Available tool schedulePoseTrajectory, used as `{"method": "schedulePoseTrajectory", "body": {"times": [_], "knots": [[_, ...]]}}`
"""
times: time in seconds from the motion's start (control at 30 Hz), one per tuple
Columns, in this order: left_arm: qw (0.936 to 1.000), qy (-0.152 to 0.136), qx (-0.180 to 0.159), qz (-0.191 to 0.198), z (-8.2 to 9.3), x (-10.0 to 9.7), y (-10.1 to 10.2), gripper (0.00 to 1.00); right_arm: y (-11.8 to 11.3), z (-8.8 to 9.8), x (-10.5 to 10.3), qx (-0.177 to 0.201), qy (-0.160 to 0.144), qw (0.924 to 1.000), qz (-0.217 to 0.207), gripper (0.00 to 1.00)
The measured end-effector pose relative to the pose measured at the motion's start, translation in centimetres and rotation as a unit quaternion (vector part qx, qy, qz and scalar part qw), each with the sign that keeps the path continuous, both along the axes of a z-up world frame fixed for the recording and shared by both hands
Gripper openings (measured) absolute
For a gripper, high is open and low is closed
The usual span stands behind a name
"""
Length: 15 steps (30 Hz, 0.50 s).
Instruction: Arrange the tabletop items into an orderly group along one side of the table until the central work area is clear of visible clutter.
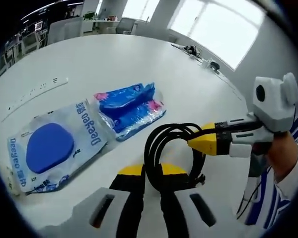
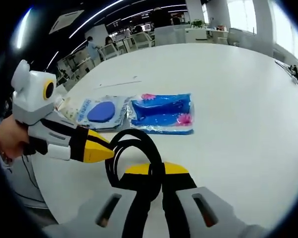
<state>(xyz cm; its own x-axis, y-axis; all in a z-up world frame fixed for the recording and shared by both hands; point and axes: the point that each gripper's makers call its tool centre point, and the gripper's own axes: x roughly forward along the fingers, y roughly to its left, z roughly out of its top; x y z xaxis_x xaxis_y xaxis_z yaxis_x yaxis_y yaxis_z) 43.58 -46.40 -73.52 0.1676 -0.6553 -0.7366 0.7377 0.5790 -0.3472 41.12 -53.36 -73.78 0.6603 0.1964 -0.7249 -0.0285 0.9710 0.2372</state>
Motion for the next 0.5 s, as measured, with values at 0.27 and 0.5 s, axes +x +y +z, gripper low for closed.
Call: {"method": "schedulePoseTrajectory", "body": {"times": [0.27, 0.5], "knots": [[0.9999, 0.008, 0.008, 0.004, -1.3, 0.3, -0.1, 0.08, -0.1, -1.2, 0.4, 0.004, 0.01, 0.9999, 0.0, 0.04], [0.9996, 0.019, 0.009, 0.019, -2.0, 0.7, -0.1, 0.07, -0.2, -1.7, 0.5, 0.005, 0.015, 0.9999, 0.001, 0.05]]}}
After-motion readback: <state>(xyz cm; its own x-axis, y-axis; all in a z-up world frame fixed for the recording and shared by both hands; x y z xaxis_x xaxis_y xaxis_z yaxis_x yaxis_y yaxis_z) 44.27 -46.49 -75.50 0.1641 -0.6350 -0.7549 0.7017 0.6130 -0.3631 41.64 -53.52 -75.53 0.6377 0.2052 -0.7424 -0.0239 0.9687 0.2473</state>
